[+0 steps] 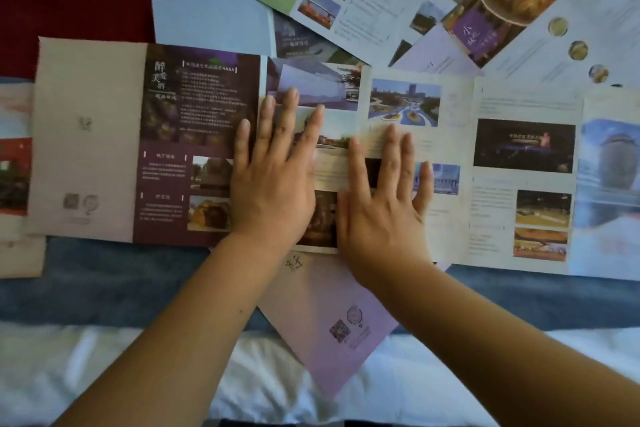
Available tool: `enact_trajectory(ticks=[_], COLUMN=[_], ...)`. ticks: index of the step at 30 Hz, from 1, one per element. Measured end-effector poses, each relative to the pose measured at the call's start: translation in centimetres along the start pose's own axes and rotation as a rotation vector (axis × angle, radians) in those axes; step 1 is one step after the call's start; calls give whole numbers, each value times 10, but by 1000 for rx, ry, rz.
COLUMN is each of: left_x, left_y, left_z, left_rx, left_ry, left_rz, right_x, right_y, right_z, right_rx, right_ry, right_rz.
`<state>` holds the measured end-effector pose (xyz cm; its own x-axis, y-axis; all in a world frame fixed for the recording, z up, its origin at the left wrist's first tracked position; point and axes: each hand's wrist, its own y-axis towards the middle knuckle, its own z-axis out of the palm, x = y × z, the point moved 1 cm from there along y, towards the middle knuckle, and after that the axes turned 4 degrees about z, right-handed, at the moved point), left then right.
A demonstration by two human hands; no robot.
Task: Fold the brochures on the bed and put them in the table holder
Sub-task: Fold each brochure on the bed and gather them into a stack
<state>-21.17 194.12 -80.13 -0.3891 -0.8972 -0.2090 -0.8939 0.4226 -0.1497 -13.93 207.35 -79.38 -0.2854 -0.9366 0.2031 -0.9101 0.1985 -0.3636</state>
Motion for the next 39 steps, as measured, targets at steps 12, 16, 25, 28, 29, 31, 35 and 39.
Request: enact_trajectory(ticks=[12,16,25,28,29,31,35,39], left_x=[95,147,174,182,185,191,195,191], left_y=[-37,-56,-69,-71,-72,-74,-75,-74], left_z=[-11,-16,-15,-13,-12,-13,-14,-16], left_rx=[-69,-94,-105,-132,-139,-152,-158,-150], left_ry=[51,70,20,8,2,-9,-35,-59], left_rz=[-91,-220,-255,-275,-291,-310,-304,-315], right_x=[20,21,90,115,120,125,126,125], right_y=[22,22,34,41,44,48,51,53], right_z=[14,12,13,22,25,31,39,43], right_rx=[-92,-88,-76,-104,-118,-145,-193,-212], right_ry=[33,-15,-76,-79,-89,-115,-153,-155], right_rz=[-230,-210,-197,-190,-194,-202,-200,-203])
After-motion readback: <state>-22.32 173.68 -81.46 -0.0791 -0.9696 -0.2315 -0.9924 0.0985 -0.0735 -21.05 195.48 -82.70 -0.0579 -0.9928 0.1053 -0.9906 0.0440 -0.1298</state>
